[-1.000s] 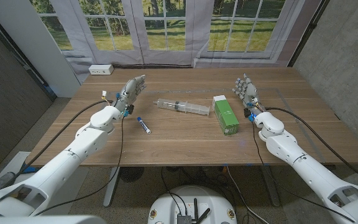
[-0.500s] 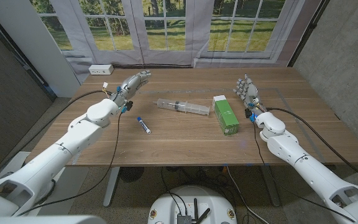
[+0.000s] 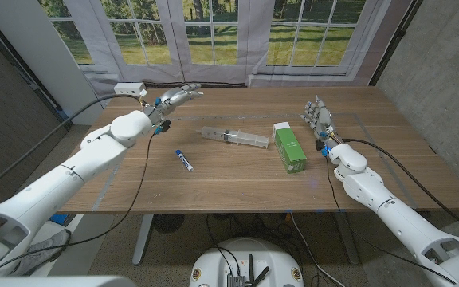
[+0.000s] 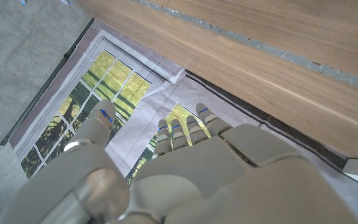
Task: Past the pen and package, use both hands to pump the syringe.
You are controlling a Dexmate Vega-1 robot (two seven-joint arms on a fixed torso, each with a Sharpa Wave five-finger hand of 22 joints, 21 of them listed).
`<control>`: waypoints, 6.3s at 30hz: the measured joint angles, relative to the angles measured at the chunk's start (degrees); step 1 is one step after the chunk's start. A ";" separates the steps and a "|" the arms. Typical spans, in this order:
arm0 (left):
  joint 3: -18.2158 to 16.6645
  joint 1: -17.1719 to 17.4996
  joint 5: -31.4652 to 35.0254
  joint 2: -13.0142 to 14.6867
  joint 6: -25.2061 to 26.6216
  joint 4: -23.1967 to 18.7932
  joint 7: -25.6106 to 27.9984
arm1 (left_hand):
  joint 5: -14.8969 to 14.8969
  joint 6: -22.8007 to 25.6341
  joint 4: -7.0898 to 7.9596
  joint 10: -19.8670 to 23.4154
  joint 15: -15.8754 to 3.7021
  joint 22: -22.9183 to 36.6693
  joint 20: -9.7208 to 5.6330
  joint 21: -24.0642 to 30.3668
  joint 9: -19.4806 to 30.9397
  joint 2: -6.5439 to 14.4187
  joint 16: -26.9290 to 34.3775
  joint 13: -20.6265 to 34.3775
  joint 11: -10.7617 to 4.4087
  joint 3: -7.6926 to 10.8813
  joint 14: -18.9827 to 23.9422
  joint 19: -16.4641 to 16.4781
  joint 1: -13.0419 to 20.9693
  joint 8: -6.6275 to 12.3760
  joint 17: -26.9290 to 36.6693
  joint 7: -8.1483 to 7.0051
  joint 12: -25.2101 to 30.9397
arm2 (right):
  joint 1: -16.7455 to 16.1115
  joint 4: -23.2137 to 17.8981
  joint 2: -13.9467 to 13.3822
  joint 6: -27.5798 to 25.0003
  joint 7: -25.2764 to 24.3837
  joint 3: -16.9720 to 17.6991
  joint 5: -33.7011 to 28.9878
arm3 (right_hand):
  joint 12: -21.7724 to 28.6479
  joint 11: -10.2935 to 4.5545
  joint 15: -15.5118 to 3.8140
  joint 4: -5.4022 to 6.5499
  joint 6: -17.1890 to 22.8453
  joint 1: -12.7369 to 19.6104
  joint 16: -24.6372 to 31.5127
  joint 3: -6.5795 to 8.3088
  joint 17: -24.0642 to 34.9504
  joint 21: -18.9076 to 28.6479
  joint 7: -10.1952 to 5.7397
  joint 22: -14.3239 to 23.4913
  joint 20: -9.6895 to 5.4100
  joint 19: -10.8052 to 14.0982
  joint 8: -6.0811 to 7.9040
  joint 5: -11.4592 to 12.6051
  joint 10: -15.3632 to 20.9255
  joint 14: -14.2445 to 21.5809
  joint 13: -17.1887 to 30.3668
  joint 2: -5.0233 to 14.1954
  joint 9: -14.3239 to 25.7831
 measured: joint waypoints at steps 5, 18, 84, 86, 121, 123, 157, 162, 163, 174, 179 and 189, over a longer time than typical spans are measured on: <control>1.92 -2.71 4.50 1.45 3.25 -2.48 -1.99 | 0.00 0.31 -0.23 0.41 -0.22 0.00 0.74 -0.21 0.00 -0.85 0.00 0.01 -0.41 0.23 0.84 -0.75 0.84 0.04 0.00 -0.31 0.00 | 0.47 0.84 0.25 0.26 0.24 0.01 0.05 | 0.00 0.00 0.00 0.00 0.32 0.00 0.00 0.00 -0.27 0.00 -0.32 0.00 0.00 0.00 0.00 0.00 0.00 0.00 0.00 0.00 0.00; 6.51 -8.92 14.82 3.66 9.33 -6.47 -9.04 | 0.89 1.68 -0.22 0.94 -0.02 -0.01 5.14 -0.85 0.27 -5.30 0.00 0.28 -0.90 0.24 1.18 -8.74 6.40 0.04 0.28 -2.89 -0.23 | 1.08 2.50 1.06 0.88 0.42 -0.06 0.09 | 0.00 0.00 0.00 -0.15 0.32 0.00 0.00 0.15 -0.27 0.00 -0.31 0.00 0.00 0.00 0.00 0.00 0.00 0.00 -0.01 0.00 0.00; 23.14 -23.75 55.40 -6.39 0.95 0.40 -34.64 | -0.26 -8.09 0.36 -3.33 7.04 -0.03 12.87 0.51 0.25 -12.58 0.57 -0.16 6.91 -2.24 2.74 -9.80 22.52 1.21 0.13 2.67 0.00 | -1.58 -0.54 -0.87 -0.89 -1.40 1.23 1.08 | 0.00 -1.24 1.04 -0.31 -0.18 0.00 -0.22 0.31 -1.06 0.00 -2.49 -0.01 6.89 -0.32 0.00 0.23 -1.24 -0.21 -0.02 0.00 -0.01; 23.23 -23.56 55.80 -6.67 1.02 0.68 -34.43 | -0.33 -7.43 0.41 -2.40 6.84 -0.03 12.81 0.51 0.25 -12.76 0.57 -0.40 6.81 -2.29 2.54 -9.37 22.81 1.42 0.13 3.00 0.00 | -1.58 -0.54 -0.89 -0.92 -1.40 1.23 1.10 | 0.00 -1.24 1.04 -0.31 0.01 0.00 -0.22 0.31 -1.06 0.00 -2.68 -0.01 6.90 -0.31 0.00 0.23 -1.24 -0.21 -0.02 0.00 -0.01; 26.02 -21.67 59.16 -10.18 1.62 5.92 -30.06 | -0.71 0.57 0.18 7.42 1.32 -0.15 11.11 0.50 0.10 -13.48 0.57 -0.42 3.09 -6.16 12.82 -0.67 27.96 2.72 -0.14 2.99 0.45 | -1.60 -0.52 -1.34 -1.62 -1.56 1.53 1.33 | 0.00 -1.45 1.35 -0.31 -0.20 -0.01 -0.22 0.31 -1.34 0.44 -2.87 -0.01 7.91 -0.10 0.00 0.23 -1.46 -0.53 -0.02 0.01 -0.01; 26.24 -21.61 59.32 -10.35 1.75 6.28 -29.61 | -0.71 1.68 0.25 8.15 1.17 -0.15 10.33 0.51 0.19 -13.44 0.57 -0.42 2.79 -6.57 13.78 -0.13 28.80 3.15 -0.14 2.85 0.45 | -1.51 -0.38 -1.33 -1.68 -1.56 1.53 1.36 | 0.00 -1.45 1.35 -0.31 -0.20 -0.01 -0.22 0.31 -1.34 0.44 -2.87 -0.01 8.08 -0.26 0.00 0.23 -1.46 -0.53 -0.02 0.01 -0.01; 26.69 -19.77 61.44 -11.00 2.28 9.57 -19.46 | 0.22 28.66 1.20 36.14 -1.89 -0.14 -1.42 0.13 0.26 -10.44 0.84 -0.41 -7.53 -17.77 39.26 14.95 41.55 5.88 0.28 -2.08 0.45 | -1.10 0.23 -1.08 -1.89 -1.77 1.59 1.52 | 0.00 -1.76 1.35 -0.31 -0.19 -0.22 -0.22 0.31 -1.32 0.44 -3.29 -0.01 8.62 -0.01 0.00 0.23 -1.12 -0.53 -0.02 0.22 -0.01; 26.76 -19.75 61.38 -11.08 2.03 9.96 -17.98 | 0.63 31.57 1.36 38.75 -2.43 -0.14 -1.42 0.14 0.26 -9.41 1.25 -0.41 -7.48 -18.56 42.02 16.90 42.95 5.92 0.28 -2.39 0.45 | -1.10 0.44 -0.96 -1.89 -1.78 1.61 1.55 | 0.00 -1.76 1.35 -0.31 -0.19 -0.22 -0.22 0.31 -1.32 0.44 -3.28 -0.01 8.85 0.22 0.00 0.23 -1.12 -0.52 -0.02 0.22 -0.01; 26.77 -19.73 61.38 -11.11 1.99 10.07 -17.62 | 0.63 32.32 1.19 39.38 -2.51 -0.14 -1.47 0.14 0.26 -9.09 1.50 -0.41 -7.46 -18.73 42.78 17.28 43.34 5.92 0.28 -2.36 0.45 | -1.07 0.55 -0.92 -1.89 -1.76 1.61 1.56 | 0.00 -1.76 1.35 -0.31 -0.19 -0.22 -0.22 0.31 -1.32 0.44 -3.28 -0.01 8.94 0.31 0.00 0.23 -1.13 -0.53 -0.02 0.22 -0.01; 26.84 -19.41 61.56 -11.27 1.84 10.57 -14.75 | 0.78 39.90 0.98 47.35 -3.89 -0.14 -1.47 0.14 0.23 -7.06 1.75 -0.26 -7.28 -19.46 49.99 18.86 47.36 4.99 0.48 -2.15 0.45 | -0.48 1.14 -0.78 -1.84 -1.33 1.51 1.57 | 0.00 -1.75 1.35 -0.31 0.01 -0.22 0.21 0.31 -1.31 0.44 -3.48 -0.01 8.93 0.31 0.00 0.23 -1.13 -0.52 -0.02 0.22 -0.01; 26.90 -19.26 61.66 -11.32 1.72 10.78 -13.87 | 0.78 41.94 0.96 49.84 -3.30 -0.14 -1.57 0.14 0.24 -6.70 1.90 -0.30 -7.19 -19.61 51.23 19.80 48.02 4.69 0.49 -2.81 0.21 | -0.32 1.25 -0.76 -1.84 -1.19 1.42 1.57 | 0.00 -1.75 1.34 -0.31 0.01 -0.22 0.21 0.31 -1.31 0.44 -3.48 -0.01 8.93 0.31 0.00 0.23 -1.13 -0.52 -0.02 0.22 -0.01; 26.94 -19.07 61.89 -11.10 1.32 10.76 -12.36 | 0.67 44.05 0.77 52.74 -2.58 -0.06 -1.68 0.14 0.27 -6.66 1.89 -0.04 -6.23 -19.84 53.53 21.88 47.99 3.38 0.50 -3.66 0.50 | -0.23 1.20 -0.80 -2.00 -1.16 1.36 1.56 | 0.00 -1.75 1.56 -0.31 0.01 -0.22 0.21 0.31 -1.31 0.44 -3.48 -0.01 8.93 0.30 0.00 0.23 -1.13 -0.31 -0.02 0.22 -0.01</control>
